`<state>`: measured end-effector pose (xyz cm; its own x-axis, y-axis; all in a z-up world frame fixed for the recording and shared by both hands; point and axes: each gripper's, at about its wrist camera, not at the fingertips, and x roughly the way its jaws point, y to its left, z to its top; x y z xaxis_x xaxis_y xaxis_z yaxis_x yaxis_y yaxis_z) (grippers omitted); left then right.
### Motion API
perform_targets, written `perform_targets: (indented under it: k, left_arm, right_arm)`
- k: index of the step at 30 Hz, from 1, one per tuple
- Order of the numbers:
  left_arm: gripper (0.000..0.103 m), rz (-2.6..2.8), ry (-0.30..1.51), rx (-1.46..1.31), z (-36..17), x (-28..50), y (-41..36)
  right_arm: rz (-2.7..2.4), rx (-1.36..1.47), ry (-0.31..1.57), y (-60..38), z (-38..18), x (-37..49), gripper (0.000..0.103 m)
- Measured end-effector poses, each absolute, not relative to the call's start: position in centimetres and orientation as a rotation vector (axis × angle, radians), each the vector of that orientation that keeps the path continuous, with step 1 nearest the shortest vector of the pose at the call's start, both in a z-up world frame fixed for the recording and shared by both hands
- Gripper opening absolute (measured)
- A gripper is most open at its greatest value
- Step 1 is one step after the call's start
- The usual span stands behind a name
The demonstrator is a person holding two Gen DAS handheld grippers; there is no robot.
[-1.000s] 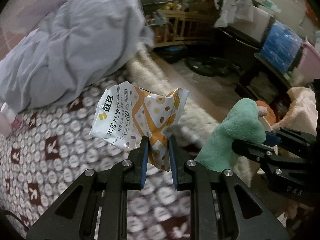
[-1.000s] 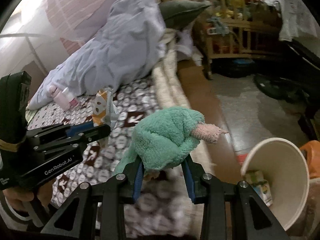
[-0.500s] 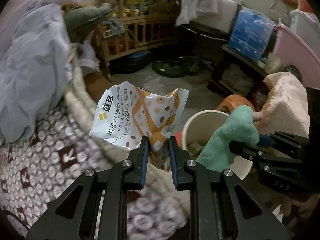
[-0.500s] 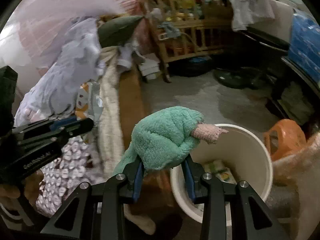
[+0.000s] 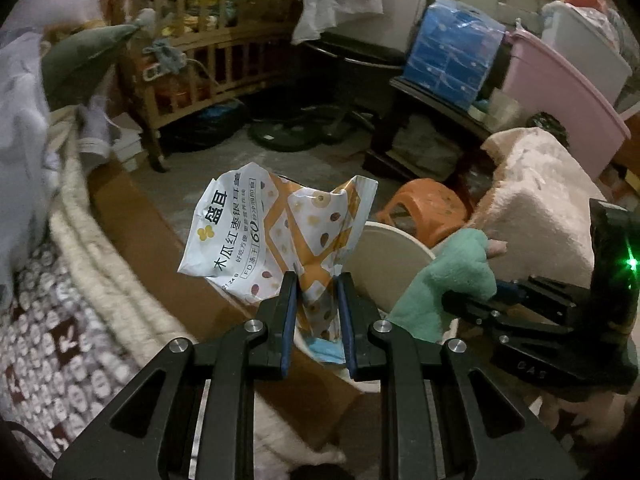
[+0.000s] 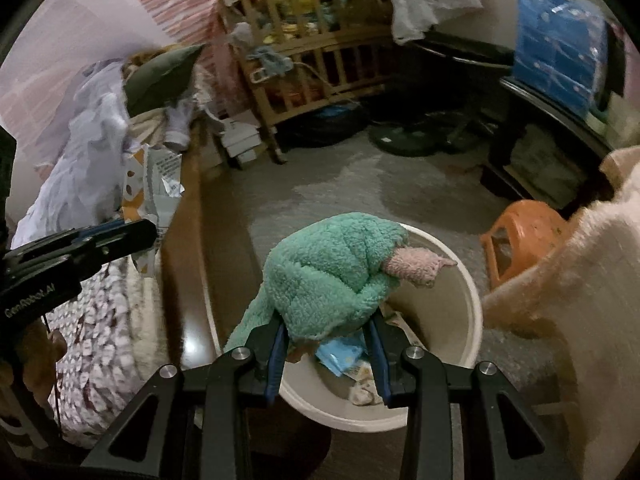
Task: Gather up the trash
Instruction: 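Carry the snack wrapper and green plush toy to the cream bucket, then open both tools over the bucket to drop the wrapper and plush toy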
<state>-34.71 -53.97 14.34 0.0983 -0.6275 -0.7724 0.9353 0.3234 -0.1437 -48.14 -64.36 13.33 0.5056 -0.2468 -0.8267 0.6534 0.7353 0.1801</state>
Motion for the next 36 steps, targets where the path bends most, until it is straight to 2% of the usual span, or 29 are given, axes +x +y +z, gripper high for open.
perform_targets:
  k: [20,24,25,27,28,29,36]
  left_arm:
    - [0.019,-1.314,0.956,0.458,10.4,-37.1,-58.3]
    - [0.022,-1.332,0.977,0.440,10.1,-37.0,-58.3]
    - [0.025,-1.330,0.983,0.437,10.0,-36.9,-58.4]
    - [0.042,-1.332,0.992,0.427,9.9,-36.8,-58.3]
    - [0.054,-1.338,1.000,0.413,9.9,-36.7,-58.1]
    - [0.058,-1.346,1.008,0.393,9.9,-36.5,-57.9]
    - [0.058,-1.274,0.969,0.392,10.3,-36.3,-55.8]
  right_arm:
    - [-0.646,0.558,0.979,-66.8,8.9,-49.8,0.035]
    - [-0.663,0.578,0.986,-67.1,8.3,-49.8,0.035]
    - [-0.671,0.585,0.990,-67.2,8.2,-49.8,0.040]
    - [-0.686,0.582,0.986,-67.3,8.1,-49.8,0.042]
    - [-0.690,0.581,0.979,-67.2,8.2,-49.9,0.043]
    - [-0.692,0.583,0.975,-67.2,8.2,-50.0,0.043]
    - [-0.701,0.597,0.947,-65.8,8.8,-50.6,0.044]
